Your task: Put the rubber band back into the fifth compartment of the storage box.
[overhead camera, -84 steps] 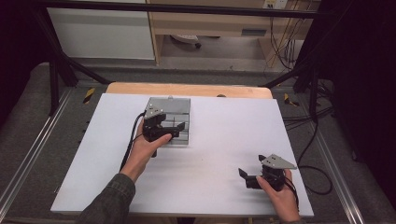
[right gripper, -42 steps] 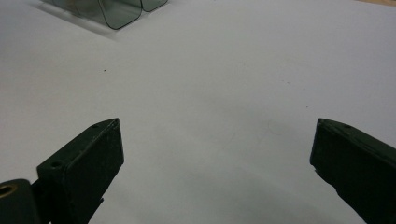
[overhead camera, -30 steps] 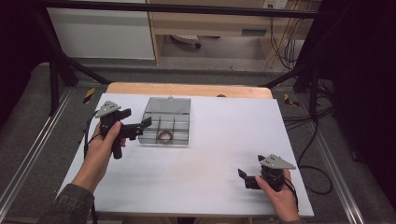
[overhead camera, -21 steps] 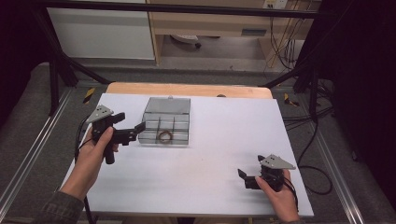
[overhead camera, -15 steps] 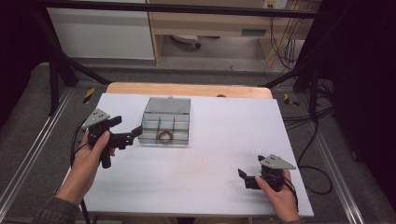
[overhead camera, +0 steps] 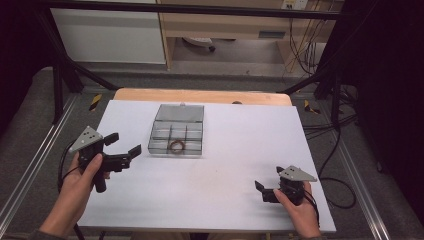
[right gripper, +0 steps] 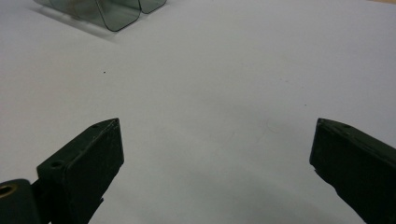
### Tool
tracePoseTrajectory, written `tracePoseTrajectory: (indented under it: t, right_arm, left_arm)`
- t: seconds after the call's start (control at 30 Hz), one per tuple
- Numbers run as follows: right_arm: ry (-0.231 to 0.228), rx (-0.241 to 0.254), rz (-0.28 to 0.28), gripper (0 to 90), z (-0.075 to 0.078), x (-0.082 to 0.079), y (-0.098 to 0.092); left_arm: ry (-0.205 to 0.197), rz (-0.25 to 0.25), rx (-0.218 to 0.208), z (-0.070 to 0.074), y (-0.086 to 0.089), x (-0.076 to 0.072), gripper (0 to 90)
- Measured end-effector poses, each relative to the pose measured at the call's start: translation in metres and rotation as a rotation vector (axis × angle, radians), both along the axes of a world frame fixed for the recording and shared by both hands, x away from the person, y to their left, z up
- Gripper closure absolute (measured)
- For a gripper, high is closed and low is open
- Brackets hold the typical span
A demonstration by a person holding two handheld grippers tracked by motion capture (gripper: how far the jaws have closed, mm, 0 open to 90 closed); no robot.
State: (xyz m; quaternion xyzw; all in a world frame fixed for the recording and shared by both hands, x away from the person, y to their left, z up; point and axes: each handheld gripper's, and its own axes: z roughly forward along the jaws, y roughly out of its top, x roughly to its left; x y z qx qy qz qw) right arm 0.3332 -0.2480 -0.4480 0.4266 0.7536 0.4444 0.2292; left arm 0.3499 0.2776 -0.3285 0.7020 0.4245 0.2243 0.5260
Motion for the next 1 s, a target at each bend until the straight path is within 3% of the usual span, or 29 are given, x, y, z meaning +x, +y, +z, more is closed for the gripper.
tracePoseTrajectory:
  t: [0.33, 1.0]
  right_arm:
    - [0.000, 0.020, -0.016, 3.5, 0.001, 0.000, -0.004]
    - [0.004, 0.029, -0.019, 3.5, 0.001, 0.000, -0.003]
  left_arm:
    - [-0.012, 0.015, 0.010, -0.010, 0.015, -0.021, 4.9]
    - [0.029, 0.053, 0.000, -0.062, 0.042, -0.052, 5.1]
